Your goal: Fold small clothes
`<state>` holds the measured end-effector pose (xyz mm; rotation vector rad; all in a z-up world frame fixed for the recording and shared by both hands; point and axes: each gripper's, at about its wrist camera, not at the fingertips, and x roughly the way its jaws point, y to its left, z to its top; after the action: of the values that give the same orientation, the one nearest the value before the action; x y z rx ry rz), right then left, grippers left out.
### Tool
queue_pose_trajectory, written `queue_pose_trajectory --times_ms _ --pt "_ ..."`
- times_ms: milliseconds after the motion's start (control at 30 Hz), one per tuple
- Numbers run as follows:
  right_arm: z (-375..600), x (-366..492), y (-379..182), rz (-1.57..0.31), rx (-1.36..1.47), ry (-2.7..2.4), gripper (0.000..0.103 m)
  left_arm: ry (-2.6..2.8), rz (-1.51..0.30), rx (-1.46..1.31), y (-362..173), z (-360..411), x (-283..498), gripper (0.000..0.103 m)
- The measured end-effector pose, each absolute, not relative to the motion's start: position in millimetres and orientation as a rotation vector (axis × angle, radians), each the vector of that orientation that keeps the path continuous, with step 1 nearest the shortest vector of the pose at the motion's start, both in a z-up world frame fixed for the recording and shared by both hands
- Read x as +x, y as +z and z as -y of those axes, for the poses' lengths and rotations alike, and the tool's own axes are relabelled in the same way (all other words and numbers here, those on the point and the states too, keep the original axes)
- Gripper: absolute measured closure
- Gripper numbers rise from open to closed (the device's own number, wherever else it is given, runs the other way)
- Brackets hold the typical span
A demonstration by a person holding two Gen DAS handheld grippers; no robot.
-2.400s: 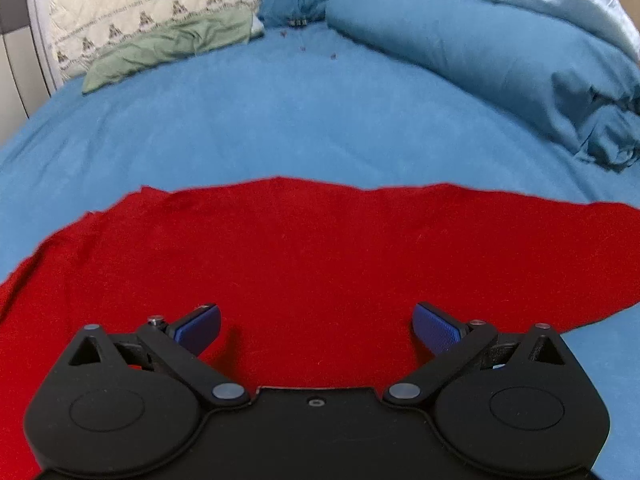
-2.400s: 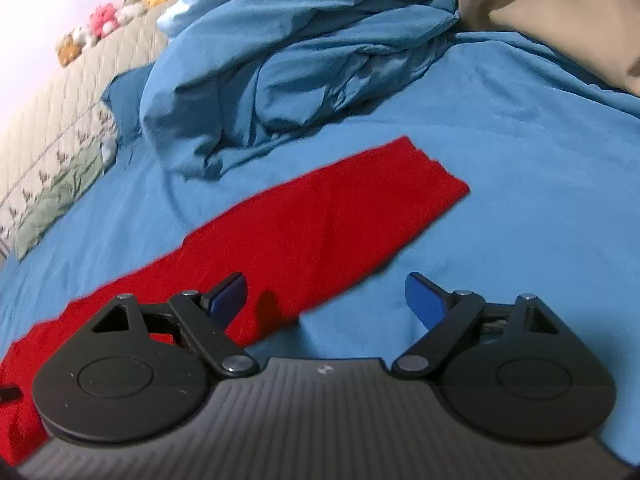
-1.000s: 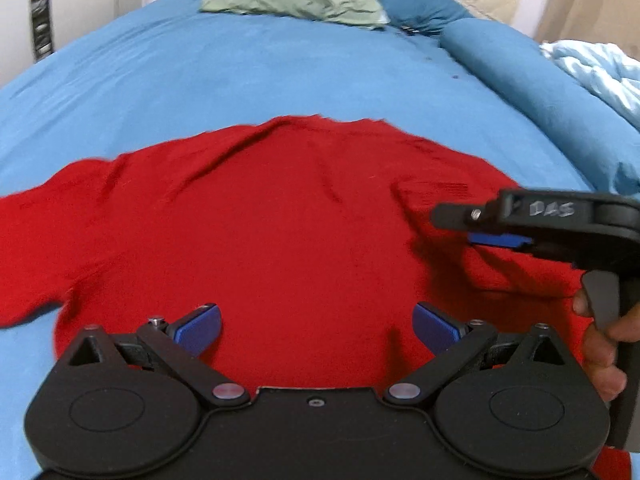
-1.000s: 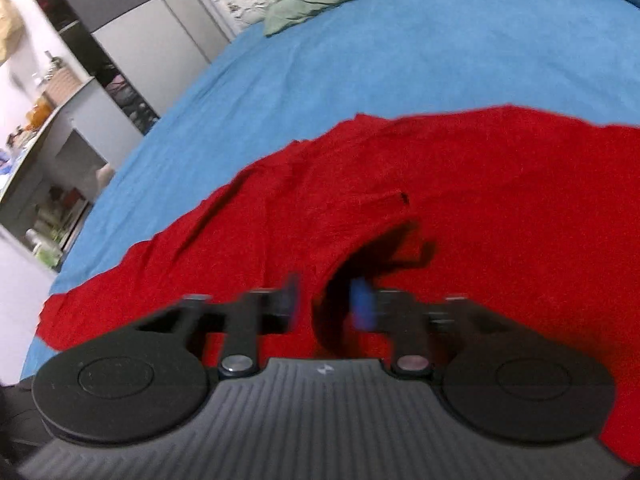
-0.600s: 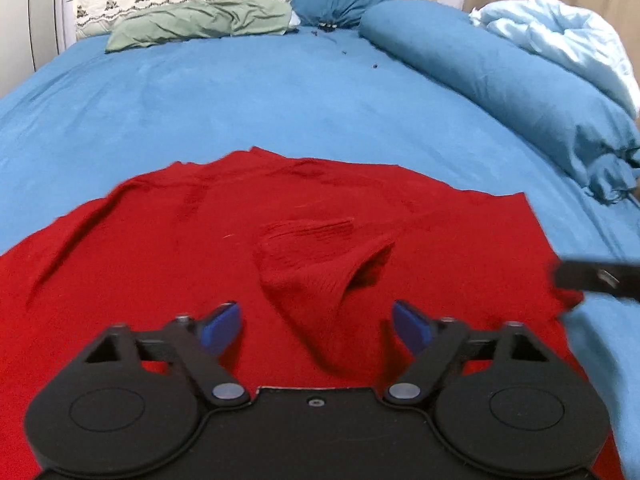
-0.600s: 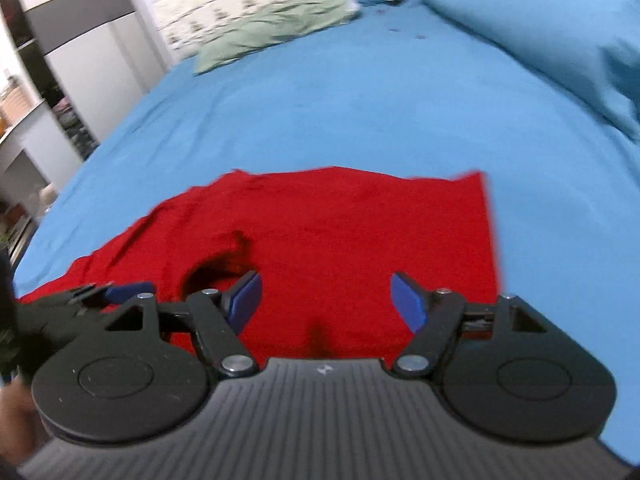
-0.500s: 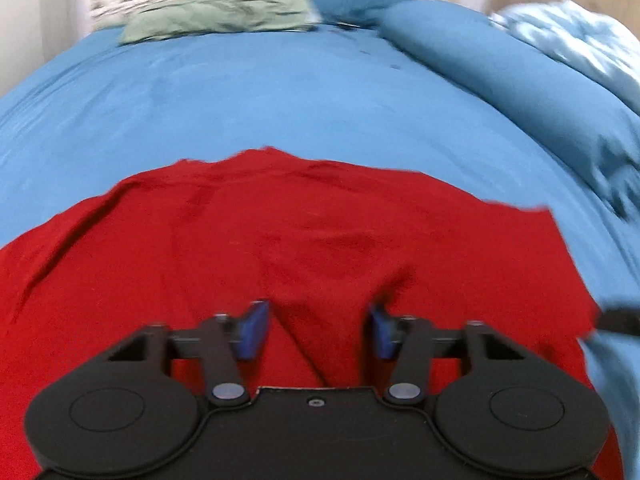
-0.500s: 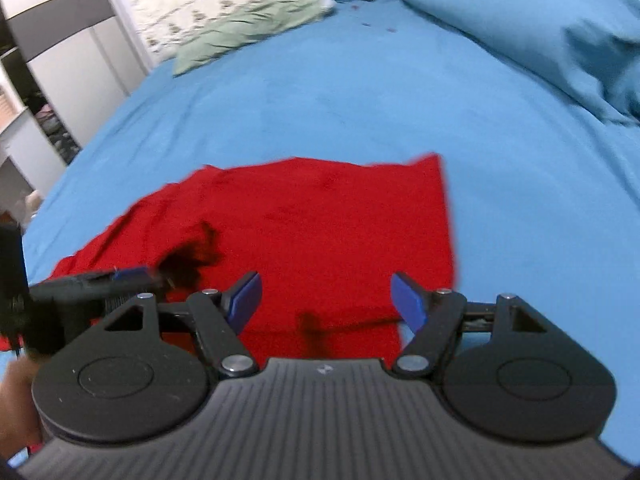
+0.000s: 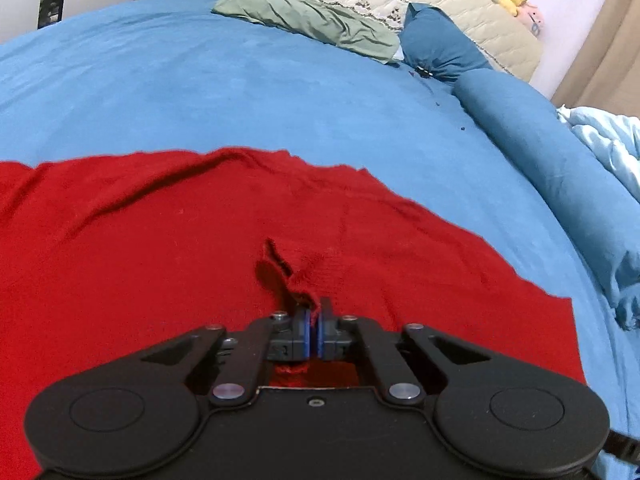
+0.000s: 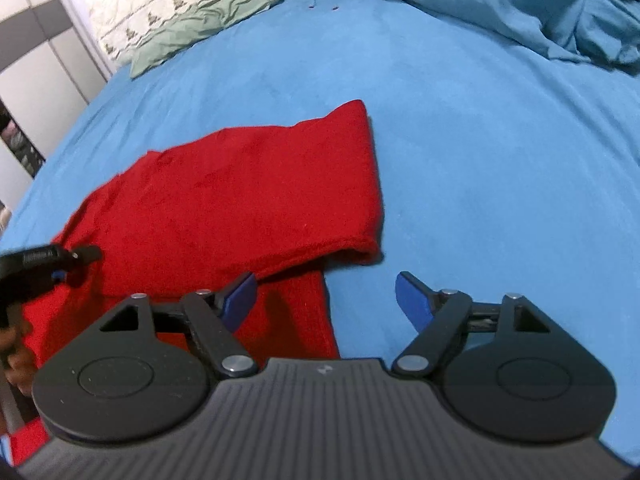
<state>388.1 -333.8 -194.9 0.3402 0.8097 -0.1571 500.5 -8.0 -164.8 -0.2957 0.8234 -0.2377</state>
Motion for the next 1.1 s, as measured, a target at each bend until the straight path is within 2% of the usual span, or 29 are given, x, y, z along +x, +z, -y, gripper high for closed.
queue_pose_trajectory --times_ms 200,300,700,1000,1100 --pt "314.2 401.9 -202.2 -0.824 0.193 -0.18 0.007 -0.196 -0.65 -0.233 -101.8 -11.4 485.0 0.101" --pt "302.4 410.0 -206.2 -0.828 0.11 -0.188 0.007 -0.137 -0.597 -0.156 -86.4 -35.7 475.8 0.101" --pt "289.2 442.6 -206.0 -0.79 -0.077 -0.283 0.007 -0.049 -0.606 -0.138 -98.9 -71.3 472.6 0.101" --pt "303.9 426.5 -216.7 -0.835 -0.067 -0.303 0.007 -0.011 -0.758 -0.089 -151.4 -79.0 468.1 0.1" --pt "307.2 425.3 -209.7 -0.864 -0.071 -0.278 0.006 0.045 -0.796 -0.009 -149.6 -79.1 459.8 0.085"
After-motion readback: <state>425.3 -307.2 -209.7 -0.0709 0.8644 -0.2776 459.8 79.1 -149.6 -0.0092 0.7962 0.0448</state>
